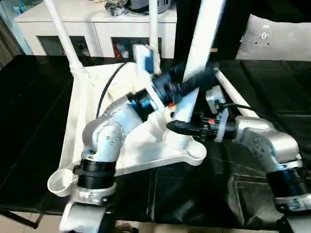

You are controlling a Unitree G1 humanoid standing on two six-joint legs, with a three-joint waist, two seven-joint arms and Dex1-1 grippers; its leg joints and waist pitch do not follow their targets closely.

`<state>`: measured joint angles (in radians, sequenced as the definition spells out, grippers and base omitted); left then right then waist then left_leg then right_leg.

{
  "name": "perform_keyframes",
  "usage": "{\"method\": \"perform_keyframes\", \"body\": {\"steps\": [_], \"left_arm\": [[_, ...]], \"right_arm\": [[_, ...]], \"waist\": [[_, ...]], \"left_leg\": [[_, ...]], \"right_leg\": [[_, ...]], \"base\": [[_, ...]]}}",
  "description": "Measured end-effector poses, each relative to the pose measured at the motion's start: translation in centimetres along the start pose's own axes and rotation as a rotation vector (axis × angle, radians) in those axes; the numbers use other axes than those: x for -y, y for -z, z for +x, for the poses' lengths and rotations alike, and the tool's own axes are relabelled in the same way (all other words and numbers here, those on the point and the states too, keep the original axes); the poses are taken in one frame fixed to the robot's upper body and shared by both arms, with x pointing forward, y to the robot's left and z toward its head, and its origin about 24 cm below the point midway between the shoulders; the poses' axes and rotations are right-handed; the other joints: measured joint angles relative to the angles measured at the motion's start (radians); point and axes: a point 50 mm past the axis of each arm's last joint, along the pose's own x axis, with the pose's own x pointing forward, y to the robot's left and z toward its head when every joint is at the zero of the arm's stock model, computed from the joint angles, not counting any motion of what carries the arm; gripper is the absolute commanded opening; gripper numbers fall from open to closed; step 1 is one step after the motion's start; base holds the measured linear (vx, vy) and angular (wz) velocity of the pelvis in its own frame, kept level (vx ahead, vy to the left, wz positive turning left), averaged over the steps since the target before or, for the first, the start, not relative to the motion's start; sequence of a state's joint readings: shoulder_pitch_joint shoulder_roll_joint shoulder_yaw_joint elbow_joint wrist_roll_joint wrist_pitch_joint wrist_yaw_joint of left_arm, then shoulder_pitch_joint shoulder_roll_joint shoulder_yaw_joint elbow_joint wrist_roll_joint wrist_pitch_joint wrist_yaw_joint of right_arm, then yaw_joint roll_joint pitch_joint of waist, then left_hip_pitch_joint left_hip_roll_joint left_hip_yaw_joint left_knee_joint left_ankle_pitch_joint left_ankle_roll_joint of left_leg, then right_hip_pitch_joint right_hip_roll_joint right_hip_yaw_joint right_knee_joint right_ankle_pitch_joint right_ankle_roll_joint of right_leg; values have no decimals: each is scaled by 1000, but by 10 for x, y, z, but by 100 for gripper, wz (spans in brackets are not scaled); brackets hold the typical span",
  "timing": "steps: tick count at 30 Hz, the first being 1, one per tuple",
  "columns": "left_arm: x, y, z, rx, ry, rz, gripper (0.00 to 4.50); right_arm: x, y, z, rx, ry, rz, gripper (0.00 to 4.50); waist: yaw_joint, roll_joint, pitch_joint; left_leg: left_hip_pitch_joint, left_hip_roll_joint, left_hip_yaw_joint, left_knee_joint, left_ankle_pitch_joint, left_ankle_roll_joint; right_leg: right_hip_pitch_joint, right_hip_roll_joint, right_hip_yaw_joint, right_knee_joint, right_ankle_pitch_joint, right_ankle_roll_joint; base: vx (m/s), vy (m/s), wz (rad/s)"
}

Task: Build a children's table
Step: Pick table leg

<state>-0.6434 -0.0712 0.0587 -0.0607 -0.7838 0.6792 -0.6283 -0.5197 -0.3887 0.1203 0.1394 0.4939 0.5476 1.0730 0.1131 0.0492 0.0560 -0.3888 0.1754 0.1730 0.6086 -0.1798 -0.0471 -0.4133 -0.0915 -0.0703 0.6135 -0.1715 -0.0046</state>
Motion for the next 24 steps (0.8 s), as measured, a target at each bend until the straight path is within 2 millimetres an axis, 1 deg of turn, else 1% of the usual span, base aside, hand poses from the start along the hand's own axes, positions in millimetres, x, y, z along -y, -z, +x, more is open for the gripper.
{"method": "perform_keyframes", "body": {"steps": [4,7,10,12,16,17,19,21,22,24], "left_arm": [[8,-3,3,24,35,-34,423],[8,-2,3,39,15,-59,423],[8,-3,3,52,7,-73,423],[11,-5,4,59,30,-86,423],[15,-18,3,76,58,-42,423],[15,-22,0,79,58,-22,423],[13,-30,-12,43,51,45,423],[9,-32,-24,-3,25,94,423],[5,-28,-34,-88,-4,152,423],[-3,-18,-48,-205,-64,194,423]], "right_arm": [[2,3,6,15,47,-5,189],[6,4,10,38,109,-9,189],[8,5,11,52,155,1,189],[12,7,8,65,207,25,189],[16,8,8,79,287,39,188],[17,8,6,80,305,44,188],[21,8,2,68,371,41,188],[24,8,-3,59,429,27,188],[25,8,-6,61,460,25,188],[27,7,-11,59,508,2,188]], "waist": [[0,0,0],[-1,-1,0],[-1,-1,0],[-1,-1,0],[-2,-1,0],[-3,0,0],[-9,0,0],[-11,0,0],[-13,-1,0],[-16,-1,0]], "left_leg": [[0,0,0,0,0,0],[0,0,0,0,0,0],[0,0,0,0,0,0],[0,0,0,0,0,0],[0,0,0,-1,0,0],[0,0,0,-1,0,0],[1,0,0,-2,0,0],[1,0,0,-2,0,0],[2,0,0,-2,0,-1],[1,0,0,-2,0,-1]], "right_leg": [[0,0,0,0,0,0],[0,0,0,0,0,0],[0,0,0,0,0,0],[0,0,0,-1,0,0],[0,0,0,-1,0,0],[0,0,0,-1,0,0],[0,1,0,0,0,0],[0,1,0,0,0,1],[0,1,0,-1,-1,1],[0,1,1,-1,-1,3]], "base": [[0,0,0],[0,0,0],[0,0,0],[0,0,0],[0,0,0],[0,0,0],[0,0,0],[0,0,0],[0,0,0],[0,0,0]]}}
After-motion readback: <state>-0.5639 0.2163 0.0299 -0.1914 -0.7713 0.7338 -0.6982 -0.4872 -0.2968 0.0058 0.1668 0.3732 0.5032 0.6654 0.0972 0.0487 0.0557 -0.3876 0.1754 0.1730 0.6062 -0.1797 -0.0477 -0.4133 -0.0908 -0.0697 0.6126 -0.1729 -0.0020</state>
